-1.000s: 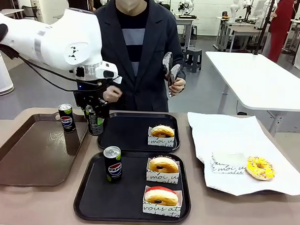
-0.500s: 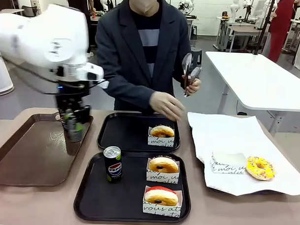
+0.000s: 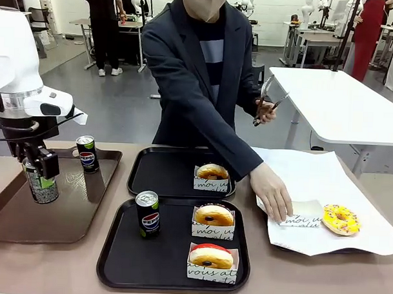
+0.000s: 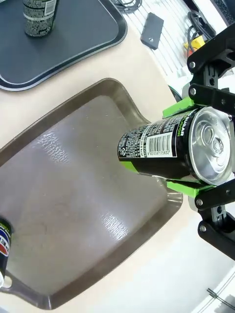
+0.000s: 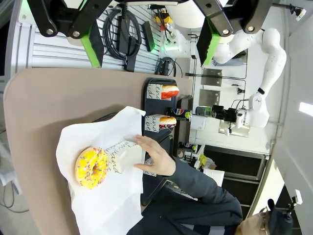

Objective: Set up donuts and drinks on trays.
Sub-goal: Pick up one Pepsi coke from the Handle tray and place it on the Flat Tray without a Pepsi coke.

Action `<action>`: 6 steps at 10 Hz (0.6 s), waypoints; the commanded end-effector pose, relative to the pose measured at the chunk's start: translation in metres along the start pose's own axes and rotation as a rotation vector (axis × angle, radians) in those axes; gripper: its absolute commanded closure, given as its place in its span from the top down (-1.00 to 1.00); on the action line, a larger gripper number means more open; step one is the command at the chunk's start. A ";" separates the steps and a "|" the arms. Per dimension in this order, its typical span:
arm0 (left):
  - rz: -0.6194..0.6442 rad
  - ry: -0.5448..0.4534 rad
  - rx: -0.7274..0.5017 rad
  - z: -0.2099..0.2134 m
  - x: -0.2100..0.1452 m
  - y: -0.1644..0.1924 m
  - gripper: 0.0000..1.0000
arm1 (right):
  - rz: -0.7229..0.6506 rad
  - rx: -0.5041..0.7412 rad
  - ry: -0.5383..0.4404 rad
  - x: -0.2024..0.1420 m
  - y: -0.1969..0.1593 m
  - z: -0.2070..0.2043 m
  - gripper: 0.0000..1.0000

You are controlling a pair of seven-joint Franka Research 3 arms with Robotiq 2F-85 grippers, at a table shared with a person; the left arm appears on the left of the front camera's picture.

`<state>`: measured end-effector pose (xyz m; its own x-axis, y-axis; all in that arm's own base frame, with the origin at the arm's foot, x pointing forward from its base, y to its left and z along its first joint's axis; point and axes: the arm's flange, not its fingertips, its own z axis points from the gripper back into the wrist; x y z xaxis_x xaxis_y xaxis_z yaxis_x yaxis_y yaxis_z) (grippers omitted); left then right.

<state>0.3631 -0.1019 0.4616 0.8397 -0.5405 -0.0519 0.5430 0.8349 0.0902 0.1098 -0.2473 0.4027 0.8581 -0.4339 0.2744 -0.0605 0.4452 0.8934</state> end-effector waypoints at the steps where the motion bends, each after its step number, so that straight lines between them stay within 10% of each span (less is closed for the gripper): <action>1: -0.019 0.022 0.002 0.003 0.010 -0.008 0.19 | 0.014 0.020 -0.016 -0.007 0.000 0.007 1.00; 6: -0.019 0.022 0.002 0.003 0.010 -0.008 0.19 | 0.014 0.020 -0.016 -0.007 0.000 0.007 1.00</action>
<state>0.3651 -0.1119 0.4568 0.8270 -0.5579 -0.0697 0.5622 0.8222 0.0888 0.1098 -0.2473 0.4027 0.8581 -0.4339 0.2745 -0.0606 0.4452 0.8934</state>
